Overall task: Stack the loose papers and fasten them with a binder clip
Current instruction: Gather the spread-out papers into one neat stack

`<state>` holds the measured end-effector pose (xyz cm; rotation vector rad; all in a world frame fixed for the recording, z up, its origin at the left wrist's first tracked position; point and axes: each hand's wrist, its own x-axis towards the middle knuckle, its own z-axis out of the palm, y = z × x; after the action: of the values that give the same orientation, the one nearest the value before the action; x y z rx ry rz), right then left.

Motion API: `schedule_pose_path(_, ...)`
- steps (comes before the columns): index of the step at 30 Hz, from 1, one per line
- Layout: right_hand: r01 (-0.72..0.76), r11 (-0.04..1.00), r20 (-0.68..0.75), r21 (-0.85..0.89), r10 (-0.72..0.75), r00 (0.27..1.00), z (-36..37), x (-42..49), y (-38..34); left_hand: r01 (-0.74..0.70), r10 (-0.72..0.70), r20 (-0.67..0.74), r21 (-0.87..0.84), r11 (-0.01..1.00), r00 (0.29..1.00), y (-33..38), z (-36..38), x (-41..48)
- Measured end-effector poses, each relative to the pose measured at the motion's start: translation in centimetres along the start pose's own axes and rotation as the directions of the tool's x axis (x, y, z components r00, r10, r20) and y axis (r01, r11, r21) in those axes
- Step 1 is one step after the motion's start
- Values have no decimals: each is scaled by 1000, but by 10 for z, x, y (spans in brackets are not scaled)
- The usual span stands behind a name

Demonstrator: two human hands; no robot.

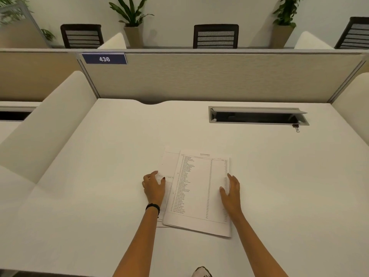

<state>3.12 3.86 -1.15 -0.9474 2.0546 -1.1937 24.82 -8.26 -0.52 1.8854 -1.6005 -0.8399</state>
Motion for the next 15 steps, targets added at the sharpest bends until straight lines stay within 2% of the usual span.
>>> schedule_pose_path(4, -22, 1000, -62, -8, 22, 998, -1, 0, 4, 19, -19, -8, -38, 999, 1000, 1, 0, -1)
schedule_pose_path(10, -11, 998, -12, -61, 10, 1000, 5, 1, 1, 12, -7, 61, -86, 996, 998, 3, 1, 1)
schedule_pose_path(15, -13, 998, 82, -58, 18, 996, 7, 5, -5, 31, -11, 154, -126, 992, 988, 9, 3, 3)
